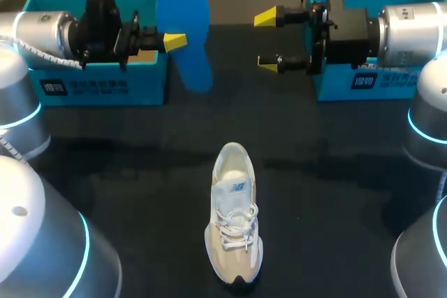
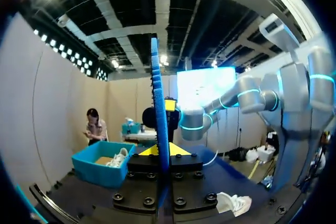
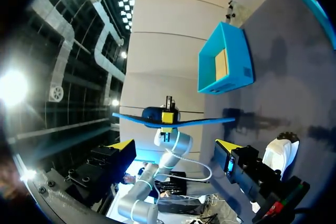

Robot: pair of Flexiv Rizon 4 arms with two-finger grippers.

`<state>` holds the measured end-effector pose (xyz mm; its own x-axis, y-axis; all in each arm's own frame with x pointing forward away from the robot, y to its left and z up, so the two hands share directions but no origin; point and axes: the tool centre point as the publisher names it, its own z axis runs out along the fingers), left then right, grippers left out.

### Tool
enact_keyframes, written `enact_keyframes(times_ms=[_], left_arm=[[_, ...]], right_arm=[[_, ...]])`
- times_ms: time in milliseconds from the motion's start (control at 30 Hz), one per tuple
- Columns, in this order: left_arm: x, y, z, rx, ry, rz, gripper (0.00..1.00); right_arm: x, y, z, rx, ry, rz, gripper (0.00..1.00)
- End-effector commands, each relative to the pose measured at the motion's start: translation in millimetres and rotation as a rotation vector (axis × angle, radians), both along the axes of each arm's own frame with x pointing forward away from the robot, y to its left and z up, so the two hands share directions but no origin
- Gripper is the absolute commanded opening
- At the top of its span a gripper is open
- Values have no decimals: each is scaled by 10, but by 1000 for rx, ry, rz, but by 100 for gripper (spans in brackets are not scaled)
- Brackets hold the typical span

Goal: Take the shoe out of the shoebox, open the shoe tongue, remove and reinsert the insole, then place the shoe into the shoebox

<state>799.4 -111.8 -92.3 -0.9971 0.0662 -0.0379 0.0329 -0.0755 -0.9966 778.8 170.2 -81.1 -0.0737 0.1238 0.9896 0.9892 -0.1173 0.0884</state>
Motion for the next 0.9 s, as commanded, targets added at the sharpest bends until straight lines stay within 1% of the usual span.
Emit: enact_keyframes(times_ms=[33,100,267,300,367,500,533,567,600,633,667,733,767,833,900], left_arm=[[-16,6,-6,-7,-35,6,0],[-12,2,-4,-11,-50,-9,0],[-18,-55,48,17,-250,-14,0],[-15,-66,49,8,-289,-30,0],[-4,-73,46,22,-368,-5,0],[9,-58,35,-19,-514,-21,0],[31,-55,21,-3,-556,-10,0],[36,-54,7,-24,-607,-24,0],[42,-49,-2,-22,-622,-18,0],[49,-51,-15,-38,-684,-31,0],[46,-49,-23,-44,-702,-35,0],[49,-64,-45,-40,-799,-45,0],[48,-70,-49,-30,-820,-45,0],[34,-104,-69,-1,-933,-41,0],[28,-135,-86,17,-982,-48,0]], right_arm=[[6,27,-3,-1,0,-2,100],[6,27,-3,-1,0,-2,100],[6,27,-3,-1,0,-2,100],[6,27,-3,-1,0,-2,100],[6,27,-3,-1,0,-2,100],[6,27,-3,-1,0,-2,100],[6,27,-3,-1,0,-2,100],[6,27,-3,-1,0,-2,100],[6,27,-3,-1,0,-2,100],[6,27,-3,-1,0,-2,100],[6,27,-3,-1,0,-2,100],[6,27,-3,-1,0,-2,100],[6,27,-3,-1,0,-2,100],[6,27,-3,-1,0,-2,100],[6,27,-3,-1,0,-2,100]])
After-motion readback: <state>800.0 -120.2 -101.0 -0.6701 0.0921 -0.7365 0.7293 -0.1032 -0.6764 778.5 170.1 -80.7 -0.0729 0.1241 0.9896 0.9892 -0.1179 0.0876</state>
